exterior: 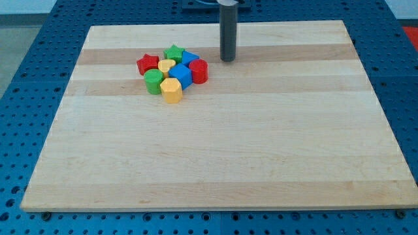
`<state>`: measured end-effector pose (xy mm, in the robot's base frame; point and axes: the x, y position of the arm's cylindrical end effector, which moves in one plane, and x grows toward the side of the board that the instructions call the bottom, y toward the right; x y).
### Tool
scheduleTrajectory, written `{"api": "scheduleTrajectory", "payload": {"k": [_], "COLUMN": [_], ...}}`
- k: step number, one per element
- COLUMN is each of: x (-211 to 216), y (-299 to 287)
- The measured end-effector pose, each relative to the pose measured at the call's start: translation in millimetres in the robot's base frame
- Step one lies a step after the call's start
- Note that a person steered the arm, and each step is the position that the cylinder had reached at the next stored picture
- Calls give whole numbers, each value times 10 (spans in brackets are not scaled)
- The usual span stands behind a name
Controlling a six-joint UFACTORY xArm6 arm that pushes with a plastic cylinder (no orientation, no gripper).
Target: Move the red circle into the blue blocks
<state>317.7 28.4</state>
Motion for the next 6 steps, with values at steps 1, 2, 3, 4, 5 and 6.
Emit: {"api": "scheduleTrajectory", "payload": {"k": [1,2,3,4,5,6], "x": [346,376,375,375,375,446], "y": [-96,-144,-354,-402,-399,-217]}}
